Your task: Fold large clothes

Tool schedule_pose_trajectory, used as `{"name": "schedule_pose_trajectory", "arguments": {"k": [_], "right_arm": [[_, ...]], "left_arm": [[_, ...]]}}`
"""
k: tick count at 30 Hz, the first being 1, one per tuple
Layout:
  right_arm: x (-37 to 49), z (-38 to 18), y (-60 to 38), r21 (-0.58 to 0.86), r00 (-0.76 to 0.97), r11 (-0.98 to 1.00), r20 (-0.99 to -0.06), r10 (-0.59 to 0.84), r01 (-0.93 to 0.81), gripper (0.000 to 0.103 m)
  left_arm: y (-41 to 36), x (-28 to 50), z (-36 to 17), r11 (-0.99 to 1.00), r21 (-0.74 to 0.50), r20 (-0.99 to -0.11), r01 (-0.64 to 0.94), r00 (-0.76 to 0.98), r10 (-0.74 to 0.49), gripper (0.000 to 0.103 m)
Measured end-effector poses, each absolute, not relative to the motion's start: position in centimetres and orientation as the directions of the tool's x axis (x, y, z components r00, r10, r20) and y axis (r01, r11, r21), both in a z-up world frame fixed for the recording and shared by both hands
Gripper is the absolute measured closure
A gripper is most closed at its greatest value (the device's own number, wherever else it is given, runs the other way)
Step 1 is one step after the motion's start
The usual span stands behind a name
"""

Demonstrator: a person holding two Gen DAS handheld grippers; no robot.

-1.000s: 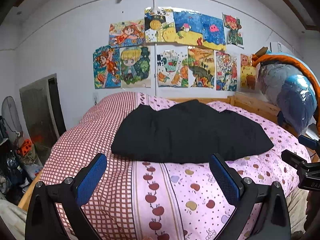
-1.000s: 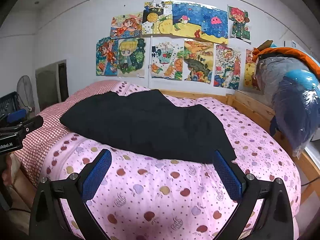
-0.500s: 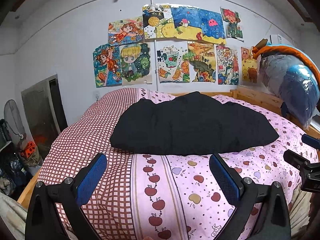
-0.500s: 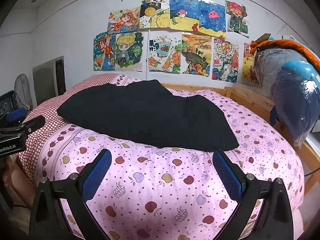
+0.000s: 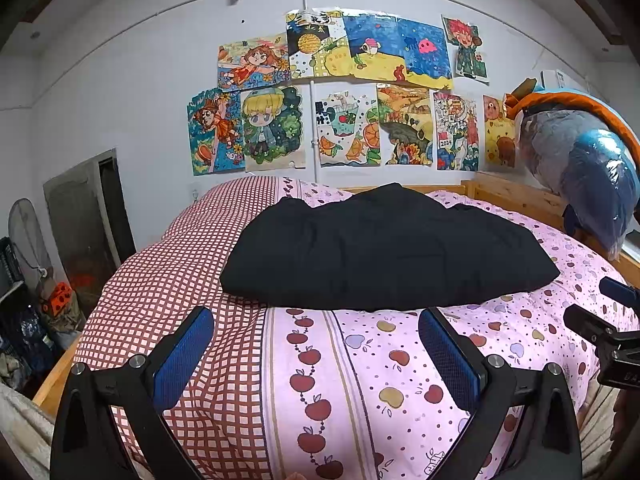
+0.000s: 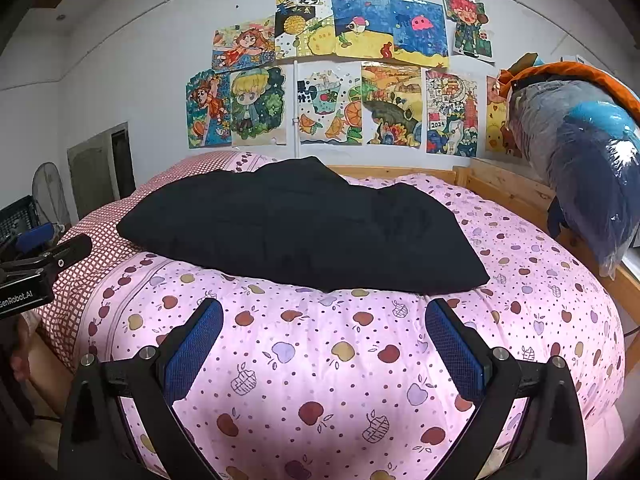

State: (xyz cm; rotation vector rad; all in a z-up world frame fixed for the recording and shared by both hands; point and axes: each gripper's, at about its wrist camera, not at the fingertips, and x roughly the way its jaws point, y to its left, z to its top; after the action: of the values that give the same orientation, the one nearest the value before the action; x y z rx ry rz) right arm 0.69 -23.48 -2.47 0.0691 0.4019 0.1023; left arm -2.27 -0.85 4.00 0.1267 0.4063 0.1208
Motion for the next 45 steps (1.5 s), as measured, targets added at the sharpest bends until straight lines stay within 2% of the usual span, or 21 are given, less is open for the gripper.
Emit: {"name": "schedule_pose_trajectory", "arguments": {"k": [45], "right_arm": [[0.78, -2.16, -23.12, 0.094, 0.921, 0.993, -0.375, 0.104, -0.074, 0.004]], "left_arm": [[-1.23, -2.67, 3.92, 0.984, 0.163, -0.382, -0.075, 0.914, 0.134, 0.000]]}}
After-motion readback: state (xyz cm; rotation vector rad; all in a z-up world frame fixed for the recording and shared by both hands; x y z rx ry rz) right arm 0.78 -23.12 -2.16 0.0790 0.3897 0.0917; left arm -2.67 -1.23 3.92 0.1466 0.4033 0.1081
